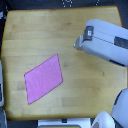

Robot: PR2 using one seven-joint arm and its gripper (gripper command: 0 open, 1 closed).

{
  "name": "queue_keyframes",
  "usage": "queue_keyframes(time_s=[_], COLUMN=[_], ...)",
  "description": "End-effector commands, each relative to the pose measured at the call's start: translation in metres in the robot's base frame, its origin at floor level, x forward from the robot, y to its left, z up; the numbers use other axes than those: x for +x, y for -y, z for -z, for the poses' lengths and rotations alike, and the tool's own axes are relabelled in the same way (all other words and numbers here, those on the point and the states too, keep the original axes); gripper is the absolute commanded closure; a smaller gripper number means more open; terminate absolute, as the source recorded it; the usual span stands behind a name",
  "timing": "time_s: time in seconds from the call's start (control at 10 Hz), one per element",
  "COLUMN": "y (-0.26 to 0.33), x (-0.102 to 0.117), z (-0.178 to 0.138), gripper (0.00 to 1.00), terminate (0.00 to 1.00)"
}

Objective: Folding a cloth

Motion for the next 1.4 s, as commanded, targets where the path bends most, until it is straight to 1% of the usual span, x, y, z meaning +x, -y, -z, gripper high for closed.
queue_keyframes(time_s=[0.0,0.2,0.6,0.7,0.9,1.1,1.3], y=[-0.11,-0.146,-0.198,-0.202,-0.207,-0.202,-0.198], x=[-0.03,-0.046,-0.039,-0.039,-0.047,-0.044,-0.047], z=[0.027,0.041,0.05,0.055,0.072,0.089,0.111], gripper=[0.0,0.0,0.0,0.0,0.0,0.0,0.0], terminate=[0.0,0.0,0.0,0.0,0.0,0.0,0.0])
